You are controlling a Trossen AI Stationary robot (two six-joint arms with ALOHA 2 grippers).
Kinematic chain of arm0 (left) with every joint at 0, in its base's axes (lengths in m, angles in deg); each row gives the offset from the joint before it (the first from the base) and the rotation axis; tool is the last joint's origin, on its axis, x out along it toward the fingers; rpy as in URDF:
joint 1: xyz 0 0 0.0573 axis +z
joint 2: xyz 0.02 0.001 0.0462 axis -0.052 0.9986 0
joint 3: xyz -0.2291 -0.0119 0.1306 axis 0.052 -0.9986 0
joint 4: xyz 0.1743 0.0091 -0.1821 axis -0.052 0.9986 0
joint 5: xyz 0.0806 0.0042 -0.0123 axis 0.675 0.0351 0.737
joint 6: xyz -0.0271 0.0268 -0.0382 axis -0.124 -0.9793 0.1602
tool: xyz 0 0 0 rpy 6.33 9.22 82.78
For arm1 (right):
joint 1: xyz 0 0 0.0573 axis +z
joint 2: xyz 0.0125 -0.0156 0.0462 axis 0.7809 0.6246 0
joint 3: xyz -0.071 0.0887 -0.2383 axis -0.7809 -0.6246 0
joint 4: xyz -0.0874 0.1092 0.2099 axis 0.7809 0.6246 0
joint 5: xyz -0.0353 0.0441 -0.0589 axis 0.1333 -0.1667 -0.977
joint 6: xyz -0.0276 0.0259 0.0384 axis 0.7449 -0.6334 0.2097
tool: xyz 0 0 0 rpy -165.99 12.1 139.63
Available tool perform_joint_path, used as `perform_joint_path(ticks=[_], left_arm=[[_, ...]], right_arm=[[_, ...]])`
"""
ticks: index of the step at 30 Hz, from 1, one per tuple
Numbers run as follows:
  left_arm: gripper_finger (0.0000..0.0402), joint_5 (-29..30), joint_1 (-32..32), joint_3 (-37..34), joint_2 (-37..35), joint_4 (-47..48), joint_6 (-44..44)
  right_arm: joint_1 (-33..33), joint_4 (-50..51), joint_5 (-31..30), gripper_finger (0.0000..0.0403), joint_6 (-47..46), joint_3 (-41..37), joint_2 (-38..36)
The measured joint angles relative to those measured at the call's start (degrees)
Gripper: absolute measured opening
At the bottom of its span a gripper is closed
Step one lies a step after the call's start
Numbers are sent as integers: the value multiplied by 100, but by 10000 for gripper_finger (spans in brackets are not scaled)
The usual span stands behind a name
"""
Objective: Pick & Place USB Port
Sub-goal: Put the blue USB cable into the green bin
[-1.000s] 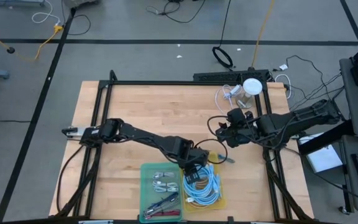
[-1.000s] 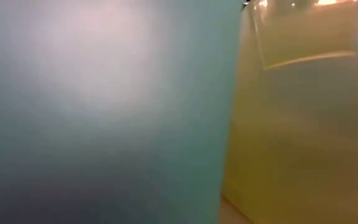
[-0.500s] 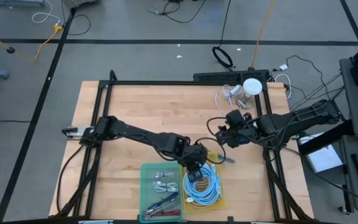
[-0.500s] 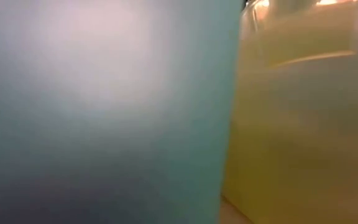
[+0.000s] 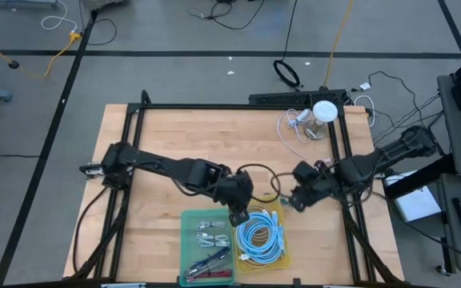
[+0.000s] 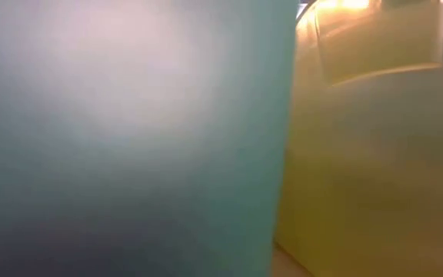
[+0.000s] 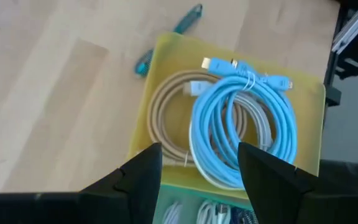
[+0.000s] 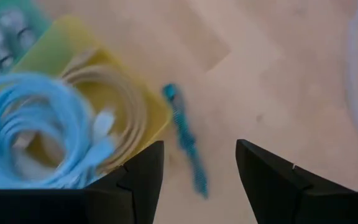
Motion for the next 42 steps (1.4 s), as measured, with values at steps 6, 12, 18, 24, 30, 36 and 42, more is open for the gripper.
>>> perform_joint_path(ticks=[6, 12, 18, 24, 30, 36, 42], left_arm=[[214, 572, -219, 0, -300, 144, 93], [214, 775, -388, 0, -369, 360, 225], [214, 839, -486, 0, -365, 414, 311], [214, 956, -513, 0, -365, 455, 397], [214, 956, -525, 0, -363, 712, 443], [214, 954, -546, 0, -361, 894, 476], [214, 958, -544, 0, -358, 960, 495]], right_arm=[[794, -734, 18, 192, 46, -571, 0], [945, -2275, 388, 211, -187, -1903, 88], [930, -3104, 604, 250, -610, -2925, 101], [887, -4077, 309, 266, -432, -3469, 93], [819, -4621, 296, 260, -512, -3989, 78], [816, -4587, 365, 191, -808, -4183, 76], [803, -4407, 323, 22, -1159, -4194, 77]])
